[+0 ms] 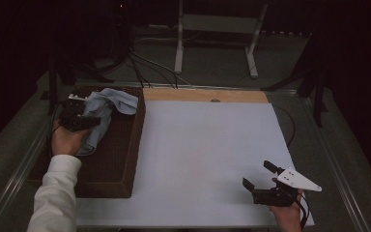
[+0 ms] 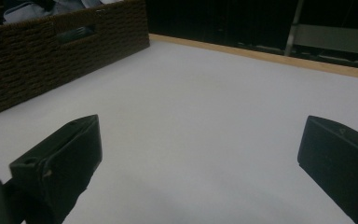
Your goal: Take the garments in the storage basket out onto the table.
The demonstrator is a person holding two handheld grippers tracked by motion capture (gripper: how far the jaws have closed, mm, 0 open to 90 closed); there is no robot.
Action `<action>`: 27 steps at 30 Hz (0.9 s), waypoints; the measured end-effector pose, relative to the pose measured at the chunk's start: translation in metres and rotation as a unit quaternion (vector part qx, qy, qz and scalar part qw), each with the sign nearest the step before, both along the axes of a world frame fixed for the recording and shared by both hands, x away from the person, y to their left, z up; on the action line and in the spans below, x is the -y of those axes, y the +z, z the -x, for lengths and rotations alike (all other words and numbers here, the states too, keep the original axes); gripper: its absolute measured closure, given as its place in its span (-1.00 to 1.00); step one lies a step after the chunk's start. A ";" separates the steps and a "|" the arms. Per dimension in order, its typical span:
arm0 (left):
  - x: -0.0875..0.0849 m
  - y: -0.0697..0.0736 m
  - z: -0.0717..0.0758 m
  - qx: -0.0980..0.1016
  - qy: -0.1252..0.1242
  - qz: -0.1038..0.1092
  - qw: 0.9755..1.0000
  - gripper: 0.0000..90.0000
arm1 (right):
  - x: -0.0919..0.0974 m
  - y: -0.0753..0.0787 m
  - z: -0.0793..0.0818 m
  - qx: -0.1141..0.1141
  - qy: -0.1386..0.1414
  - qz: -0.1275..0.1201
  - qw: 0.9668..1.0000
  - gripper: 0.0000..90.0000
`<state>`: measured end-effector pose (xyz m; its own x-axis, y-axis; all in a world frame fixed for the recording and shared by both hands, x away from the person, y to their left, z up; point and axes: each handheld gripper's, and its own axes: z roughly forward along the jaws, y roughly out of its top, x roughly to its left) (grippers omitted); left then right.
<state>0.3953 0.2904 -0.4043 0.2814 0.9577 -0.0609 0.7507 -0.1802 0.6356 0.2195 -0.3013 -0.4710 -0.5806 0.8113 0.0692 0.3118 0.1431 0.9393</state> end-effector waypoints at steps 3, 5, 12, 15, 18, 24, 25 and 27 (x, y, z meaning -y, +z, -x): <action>0.001 0.002 0.003 0.007 -0.003 0.002 1.000 0.56 | 0.001 0.000 0.000 0.000 0.000 0.000 1.000 -1.00; 0.002 0.002 0.004 0.011 -0.004 0.004 1.000 0.56 | 0.001 0.000 0.000 0.000 0.000 -0.001 1.000 -1.00; 0.003 0.006 0.008 0.025 -0.005 0.016 1.000 0.56 | 0.003 0.001 0.001 0.009 0.007 -0.005 1.000 -1.00; 0.003 0.007 0.010 0.032 -0.006 0.024 0.999 0.56 | 0.004 0.001 0.002 0.012 0.007 -0.006 1.000 -1.00; 0.003 0.009 0.012 0.039 -0.008 0.032 0.999 0.56 | 0.005 0.001 0.002 0.013 0.007 -0.006 1.000 -1.00; 0.007 0.014 0.017 0.054 -0.018 0.040 0.998 0.56 | 0.006 0.000 0.001 0.011 0.007 -0.006 1.000 -1.00; 0.008 0.014 0.018 0.058 -0.019 0.042 0.997 0.56 | 0.005 -0.001 0.001 0.010 0.007 -0.007 1.000 -1.00; 0.009 0.016 0.019 0.066 -0.024 0.045 0.997 0.56 | 0.005 -0.001 0.000 0.009 0.008 -0.007 1.000 -1.00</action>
